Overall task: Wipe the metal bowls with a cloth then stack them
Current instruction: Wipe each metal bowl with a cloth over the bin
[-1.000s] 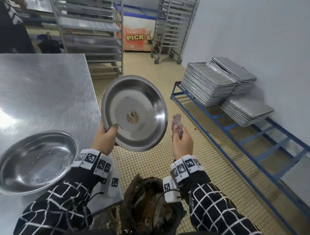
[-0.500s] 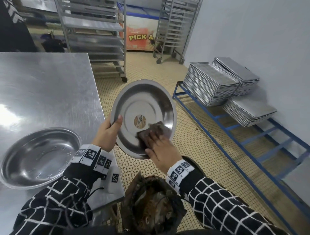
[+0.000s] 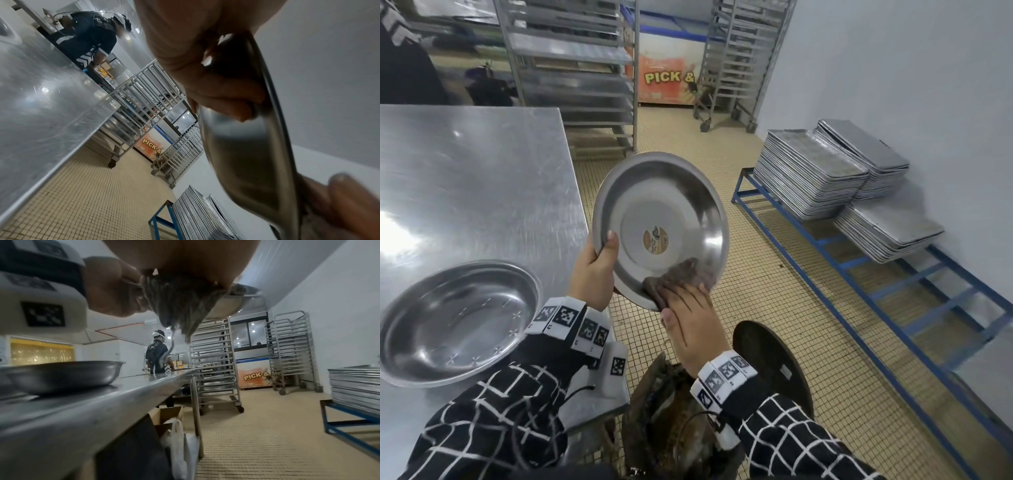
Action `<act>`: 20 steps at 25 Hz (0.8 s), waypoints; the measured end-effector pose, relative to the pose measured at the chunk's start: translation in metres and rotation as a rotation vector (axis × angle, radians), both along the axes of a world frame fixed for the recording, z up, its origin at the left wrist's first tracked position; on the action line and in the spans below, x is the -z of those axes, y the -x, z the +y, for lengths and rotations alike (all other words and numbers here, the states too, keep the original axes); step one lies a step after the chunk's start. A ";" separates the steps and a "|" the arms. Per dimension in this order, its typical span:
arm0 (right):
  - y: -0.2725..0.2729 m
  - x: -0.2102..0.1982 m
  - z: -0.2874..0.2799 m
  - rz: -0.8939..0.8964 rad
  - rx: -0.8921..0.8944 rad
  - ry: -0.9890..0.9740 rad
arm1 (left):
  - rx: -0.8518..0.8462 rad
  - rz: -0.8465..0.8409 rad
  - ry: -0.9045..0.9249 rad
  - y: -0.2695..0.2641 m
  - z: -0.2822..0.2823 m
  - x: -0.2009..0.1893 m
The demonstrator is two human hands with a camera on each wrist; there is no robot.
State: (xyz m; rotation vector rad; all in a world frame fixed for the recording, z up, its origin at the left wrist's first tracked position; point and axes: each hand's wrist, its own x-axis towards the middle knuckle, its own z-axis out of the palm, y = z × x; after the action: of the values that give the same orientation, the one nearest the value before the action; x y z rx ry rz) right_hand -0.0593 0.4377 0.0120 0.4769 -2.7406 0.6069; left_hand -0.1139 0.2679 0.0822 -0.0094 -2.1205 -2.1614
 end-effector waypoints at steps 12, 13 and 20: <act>0.065 -0.053 0.096 -0.218 0.344 0.230 | 0.123 -0.237 -0.090 -0.002 0.004 0.014; 0.069 -0.060 0.100 -0.229 0.356 0.288 | 0.136 -0.261 -0.093 -0.002 0.003 0.016; 0.078 -0.061 0.098 -0.291 0.482 0.429 | 0.202 -0.341 -0.108 0.002 0.000 0.022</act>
State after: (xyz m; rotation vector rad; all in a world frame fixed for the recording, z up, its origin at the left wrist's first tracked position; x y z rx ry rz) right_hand -0.1375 0.5361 0.0725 -0.3873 -2.7080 1.1530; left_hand -0.1157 0.2677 0.0607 0.1737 -2.2564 -2.5521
